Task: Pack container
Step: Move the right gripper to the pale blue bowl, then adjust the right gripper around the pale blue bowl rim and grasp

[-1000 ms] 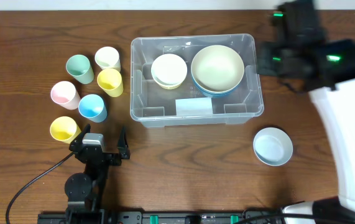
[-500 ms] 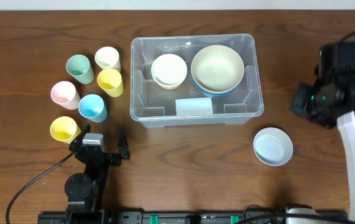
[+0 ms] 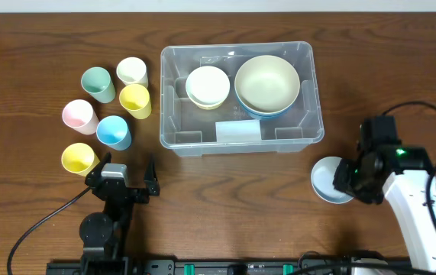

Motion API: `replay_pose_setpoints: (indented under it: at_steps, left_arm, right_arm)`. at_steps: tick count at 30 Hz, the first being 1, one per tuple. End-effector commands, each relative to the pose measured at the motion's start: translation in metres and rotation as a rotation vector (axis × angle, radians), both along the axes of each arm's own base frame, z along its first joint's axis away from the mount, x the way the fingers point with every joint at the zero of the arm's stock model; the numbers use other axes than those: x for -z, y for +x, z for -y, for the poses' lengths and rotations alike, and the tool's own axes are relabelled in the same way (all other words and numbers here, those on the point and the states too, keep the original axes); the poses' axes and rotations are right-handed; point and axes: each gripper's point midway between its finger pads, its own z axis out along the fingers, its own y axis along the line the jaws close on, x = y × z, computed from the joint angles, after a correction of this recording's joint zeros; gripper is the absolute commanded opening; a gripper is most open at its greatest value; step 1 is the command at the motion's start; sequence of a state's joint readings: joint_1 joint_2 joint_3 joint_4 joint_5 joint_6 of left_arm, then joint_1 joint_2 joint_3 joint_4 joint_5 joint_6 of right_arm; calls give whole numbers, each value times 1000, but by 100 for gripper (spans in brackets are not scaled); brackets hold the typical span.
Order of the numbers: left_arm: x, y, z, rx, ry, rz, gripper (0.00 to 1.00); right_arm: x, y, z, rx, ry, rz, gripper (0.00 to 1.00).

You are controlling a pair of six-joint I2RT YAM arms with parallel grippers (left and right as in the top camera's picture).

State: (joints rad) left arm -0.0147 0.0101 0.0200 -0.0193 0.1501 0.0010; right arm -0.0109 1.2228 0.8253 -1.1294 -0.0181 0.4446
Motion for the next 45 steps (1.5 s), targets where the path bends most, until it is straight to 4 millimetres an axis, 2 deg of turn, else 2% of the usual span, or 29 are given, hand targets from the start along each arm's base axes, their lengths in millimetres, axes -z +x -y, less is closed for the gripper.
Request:
replay_pose_setpoints:
  at_steps: [1, 13, 21, 25, 26, 40, 45]
  left_arm:
    - [15, -1, 1, 9, 9, -42, 98]
    - [15, -1, 1, 9, 9, -42, 98]
    - [15, -1, 1, 9, 9, -42, 98]
    - [15, -1, 1, 9, 9, -42, 98]
    - [15, -1, 1, 9, 9, -42, 98]
    - [15, -1, 1, 9, 9, -42, 98]
    - [15, -1, 1, 9, 9, -42, 98]
  right_arm:
    - [17, -12, -2, 56, 26, -23, 35]
    - [56, -10, -2, 144, 32, 34, 25]
    - [55, 3, 0, 151, 24, 88, 22]
    - [55, 5, 5, 174, -4, 100, 3]
    - [55, 7, 5, 176, -4, 104, 2]
    - [54, 8, 19, 257, -75, 120, 1]
    - [52, 19, 23, 324, -64, 168, 1]
